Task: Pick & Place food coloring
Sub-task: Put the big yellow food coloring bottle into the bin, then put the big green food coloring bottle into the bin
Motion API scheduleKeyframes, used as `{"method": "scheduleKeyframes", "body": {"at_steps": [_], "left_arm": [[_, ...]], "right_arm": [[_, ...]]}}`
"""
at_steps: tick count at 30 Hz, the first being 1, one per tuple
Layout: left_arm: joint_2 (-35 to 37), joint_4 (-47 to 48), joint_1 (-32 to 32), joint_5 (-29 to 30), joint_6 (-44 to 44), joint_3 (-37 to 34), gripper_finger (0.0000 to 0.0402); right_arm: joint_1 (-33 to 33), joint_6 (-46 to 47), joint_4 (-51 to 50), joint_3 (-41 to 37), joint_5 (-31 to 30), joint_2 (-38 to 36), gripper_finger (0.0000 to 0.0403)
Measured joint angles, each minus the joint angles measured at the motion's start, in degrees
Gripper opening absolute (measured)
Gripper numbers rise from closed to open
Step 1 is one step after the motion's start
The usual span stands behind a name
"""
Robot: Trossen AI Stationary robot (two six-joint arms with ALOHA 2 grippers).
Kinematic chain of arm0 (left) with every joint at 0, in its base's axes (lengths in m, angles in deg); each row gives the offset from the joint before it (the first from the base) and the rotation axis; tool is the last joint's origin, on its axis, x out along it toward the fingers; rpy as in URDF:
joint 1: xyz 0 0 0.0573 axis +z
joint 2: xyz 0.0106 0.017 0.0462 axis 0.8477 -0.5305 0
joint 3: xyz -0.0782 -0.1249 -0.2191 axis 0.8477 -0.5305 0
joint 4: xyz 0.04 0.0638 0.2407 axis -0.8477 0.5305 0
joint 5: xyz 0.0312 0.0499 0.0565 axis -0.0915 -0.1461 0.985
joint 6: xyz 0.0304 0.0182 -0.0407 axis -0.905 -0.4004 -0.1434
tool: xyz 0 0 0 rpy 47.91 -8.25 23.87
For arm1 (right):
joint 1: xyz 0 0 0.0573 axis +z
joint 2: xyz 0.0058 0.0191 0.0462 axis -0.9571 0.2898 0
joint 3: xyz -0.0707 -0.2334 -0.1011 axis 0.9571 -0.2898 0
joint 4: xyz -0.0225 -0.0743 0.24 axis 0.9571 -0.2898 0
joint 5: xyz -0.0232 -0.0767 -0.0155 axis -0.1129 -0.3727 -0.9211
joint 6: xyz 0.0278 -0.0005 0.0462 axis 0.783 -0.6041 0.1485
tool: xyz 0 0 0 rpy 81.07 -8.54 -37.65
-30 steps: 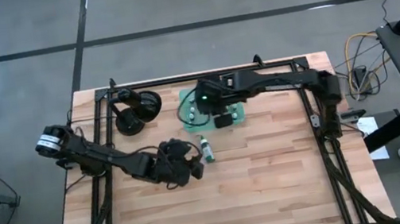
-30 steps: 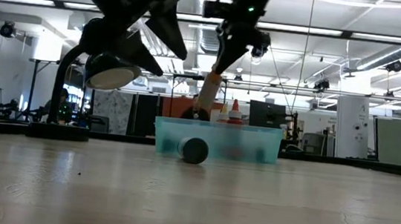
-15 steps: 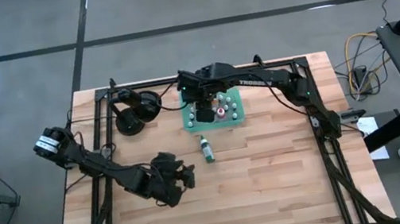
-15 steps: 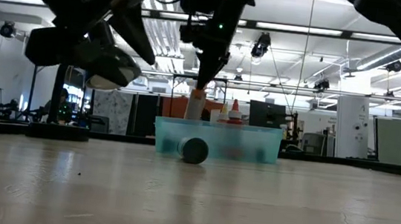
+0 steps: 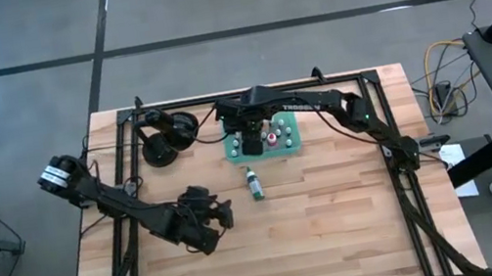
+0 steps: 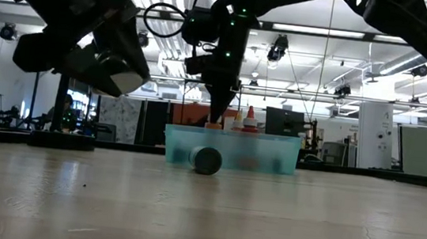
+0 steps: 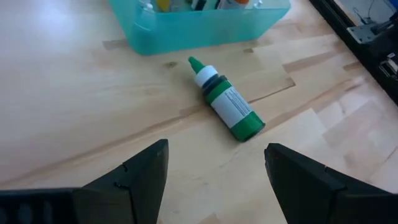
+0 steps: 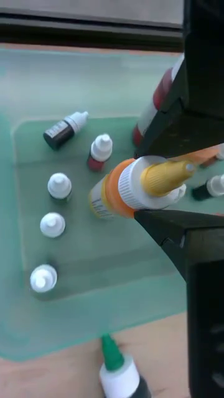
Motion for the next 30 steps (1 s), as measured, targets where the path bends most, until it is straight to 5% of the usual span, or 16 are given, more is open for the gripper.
{"method": "scheduleKeyframes", "body": {"at_steps": [19, 30], "left_arm": [[1.3, 5.8, 0.4, 0.6, -0.2, 0.0, 0.0238], [1.3, 3.7, 2.4, 0.3, 1.1, 0.0, 0.0238]], "right_arm": [[-1.5, -1.5, 0.3, 0.2, 0.5, -0.4, 0.0195], [-1.7, -3.8, -0.4, 0.2, 2.1, -12.0, 0.0198]]}}
